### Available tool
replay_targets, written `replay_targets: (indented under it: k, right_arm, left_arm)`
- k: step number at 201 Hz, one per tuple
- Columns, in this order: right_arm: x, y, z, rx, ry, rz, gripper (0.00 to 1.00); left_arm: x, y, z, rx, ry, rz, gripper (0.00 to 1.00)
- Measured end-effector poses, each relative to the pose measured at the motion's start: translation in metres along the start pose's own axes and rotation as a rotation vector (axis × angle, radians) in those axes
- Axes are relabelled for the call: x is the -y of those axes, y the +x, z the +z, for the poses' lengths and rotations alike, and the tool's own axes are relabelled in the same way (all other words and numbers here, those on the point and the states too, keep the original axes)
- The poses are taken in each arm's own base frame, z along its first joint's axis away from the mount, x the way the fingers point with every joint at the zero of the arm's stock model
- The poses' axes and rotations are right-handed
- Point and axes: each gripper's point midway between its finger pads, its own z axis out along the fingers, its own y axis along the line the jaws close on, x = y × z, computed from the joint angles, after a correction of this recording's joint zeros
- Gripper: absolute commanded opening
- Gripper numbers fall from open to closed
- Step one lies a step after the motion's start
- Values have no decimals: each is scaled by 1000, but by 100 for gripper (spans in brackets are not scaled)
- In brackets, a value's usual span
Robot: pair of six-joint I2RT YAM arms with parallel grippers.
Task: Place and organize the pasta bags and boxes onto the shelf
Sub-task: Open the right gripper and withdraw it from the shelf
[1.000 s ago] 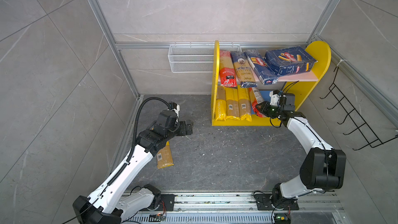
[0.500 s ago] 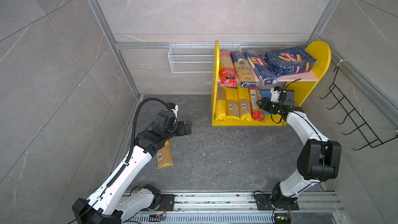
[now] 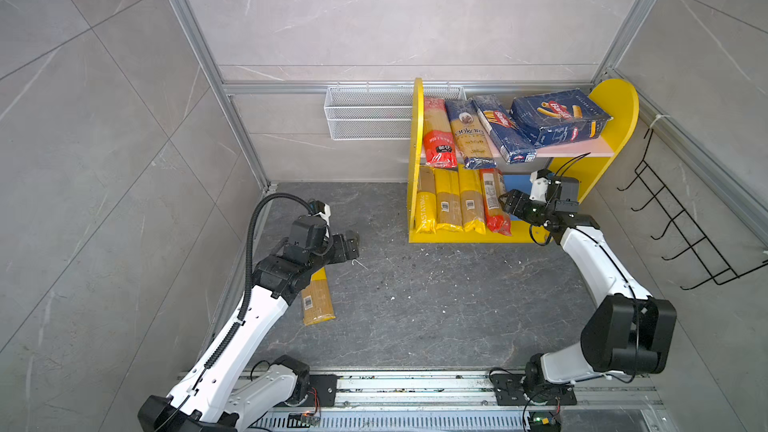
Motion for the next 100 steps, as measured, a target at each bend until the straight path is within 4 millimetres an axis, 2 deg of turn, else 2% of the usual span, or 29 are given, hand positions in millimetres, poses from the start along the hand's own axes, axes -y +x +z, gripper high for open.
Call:
replay_targets:
  k: [31, 55, 74, 100]
  right_arm:
    - [3, 19, -21, -12, 26, 8, 81]
    - [-1, 40, -38, -33, 29, 5, 81]
    - [-17, 56, -52, -52, 5, -21, 81]
    - [-58, 81, -71, -76, -89, -91, 82]
  left_arm:
    - [-43, 25, 11, -62, -118, -109, 100]
    - [-62, 42, 15, -99, -175, -166, 100]
    - [-71, 53, 18, -117, -206, -196, 100]
    - [-80, 66, 23, -136, -235, -235, 100]
